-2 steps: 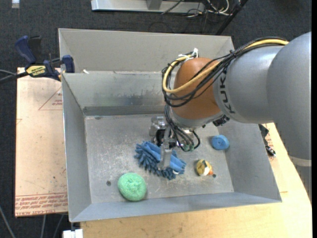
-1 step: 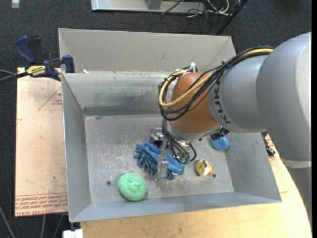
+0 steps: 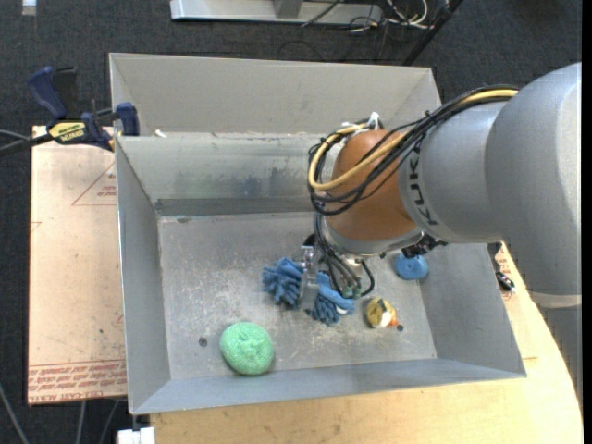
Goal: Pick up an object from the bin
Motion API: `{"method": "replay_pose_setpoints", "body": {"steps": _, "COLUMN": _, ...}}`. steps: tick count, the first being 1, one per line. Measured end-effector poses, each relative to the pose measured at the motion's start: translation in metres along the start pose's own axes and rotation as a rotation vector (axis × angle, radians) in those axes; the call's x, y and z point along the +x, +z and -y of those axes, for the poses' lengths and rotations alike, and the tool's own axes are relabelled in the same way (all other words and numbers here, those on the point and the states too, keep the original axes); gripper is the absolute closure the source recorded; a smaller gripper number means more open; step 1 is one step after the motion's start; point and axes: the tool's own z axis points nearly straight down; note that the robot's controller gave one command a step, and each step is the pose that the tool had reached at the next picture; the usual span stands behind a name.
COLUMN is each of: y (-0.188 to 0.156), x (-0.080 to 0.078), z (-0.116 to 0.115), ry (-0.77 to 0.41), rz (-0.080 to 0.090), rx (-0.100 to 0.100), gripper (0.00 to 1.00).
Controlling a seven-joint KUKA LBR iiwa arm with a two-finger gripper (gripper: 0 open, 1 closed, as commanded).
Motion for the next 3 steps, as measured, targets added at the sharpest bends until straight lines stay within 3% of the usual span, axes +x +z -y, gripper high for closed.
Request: {"method": "replay_pose_setpoints", "body": {"steps": 3, "y": -0.0057, "x": 0.0016, "z": 0.0001, "ry": 0.001, "rz": -0.005, "rx": 0.000, "gripper": 1.00}}
